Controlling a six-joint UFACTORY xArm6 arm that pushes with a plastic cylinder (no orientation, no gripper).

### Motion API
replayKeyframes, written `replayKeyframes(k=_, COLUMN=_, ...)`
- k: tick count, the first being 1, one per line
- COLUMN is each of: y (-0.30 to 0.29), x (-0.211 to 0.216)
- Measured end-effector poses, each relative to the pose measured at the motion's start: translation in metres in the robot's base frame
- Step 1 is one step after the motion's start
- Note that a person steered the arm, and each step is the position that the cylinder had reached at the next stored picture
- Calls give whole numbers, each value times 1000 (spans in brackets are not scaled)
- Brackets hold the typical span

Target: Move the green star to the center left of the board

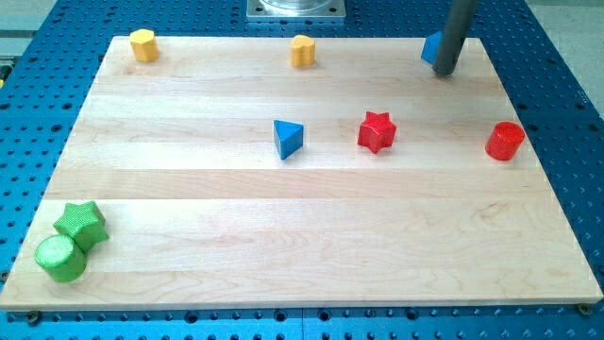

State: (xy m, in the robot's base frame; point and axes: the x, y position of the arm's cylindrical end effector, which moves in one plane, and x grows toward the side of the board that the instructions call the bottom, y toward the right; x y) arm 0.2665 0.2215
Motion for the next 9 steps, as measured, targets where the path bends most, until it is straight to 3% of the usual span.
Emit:
replayKeyframes(k=3, y=-1, x=1)
replayKeyframes(k=4, y=1, x=33)
replayKeyframes(k=5, y=-59, x=86)
replayKeyframes(k=6, y=-65, x=112)
replayKeyframes(k=7, y=-113, x=194)
replayKeyframes(k=8, y=-216, x=282)
replayKeyframes(k=9, y=-310, x=292)
